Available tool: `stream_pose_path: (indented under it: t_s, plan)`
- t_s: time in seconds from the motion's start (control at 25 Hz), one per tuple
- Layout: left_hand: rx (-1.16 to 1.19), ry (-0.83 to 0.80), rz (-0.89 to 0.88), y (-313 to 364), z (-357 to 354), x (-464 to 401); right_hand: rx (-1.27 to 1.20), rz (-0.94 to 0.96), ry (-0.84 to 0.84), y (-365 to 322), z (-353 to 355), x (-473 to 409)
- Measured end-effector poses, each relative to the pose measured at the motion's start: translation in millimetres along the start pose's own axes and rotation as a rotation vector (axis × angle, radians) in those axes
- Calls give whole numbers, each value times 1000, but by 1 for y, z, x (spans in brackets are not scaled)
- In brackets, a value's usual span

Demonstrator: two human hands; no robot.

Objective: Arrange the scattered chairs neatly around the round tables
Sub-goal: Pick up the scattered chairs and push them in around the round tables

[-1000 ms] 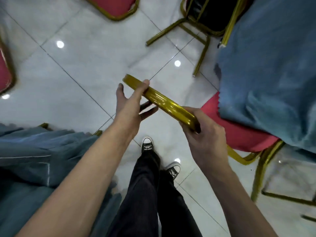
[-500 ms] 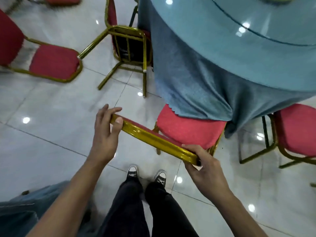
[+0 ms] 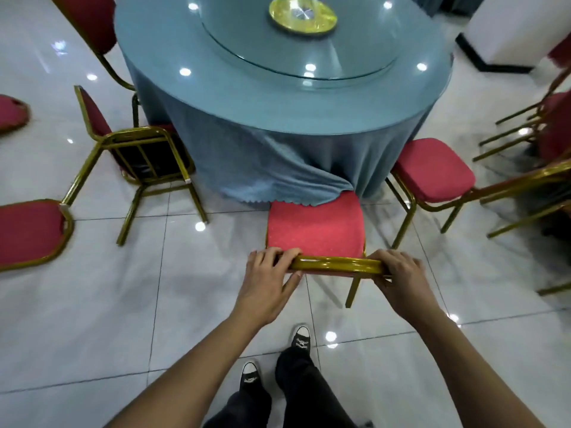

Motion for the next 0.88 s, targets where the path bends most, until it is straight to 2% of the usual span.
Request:
stream_pose_path:
  t_s: [0.12,0.28,0.4,0.64,0.88]
  plan:
    - [-31,-52,-35,22,-17,-3,-2,-173,100,26,-6,24]
    - [14,-174,-115,68,-45,16,-52,-409,152,70,-16,78]
    - [-24,-160,-130,79,-58,35,-44,-420,127,84,-21,98]
    - [-23,-178,-102,80,-51,22,-99,-469,94,86,-25,79]
    - [-23,-206,-37,100,-62,3,-84,-418,86,117,-23,59]
Point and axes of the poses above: each hand's wrist, its own x-axis away from the middle knuckle, its own z-axis out of the back of the hand, y = z × x, the point moved 6 cm from there along -x, towards the middle knuckle, and after that the axes turned 7 degrees about -z, right-handed, at the moved point
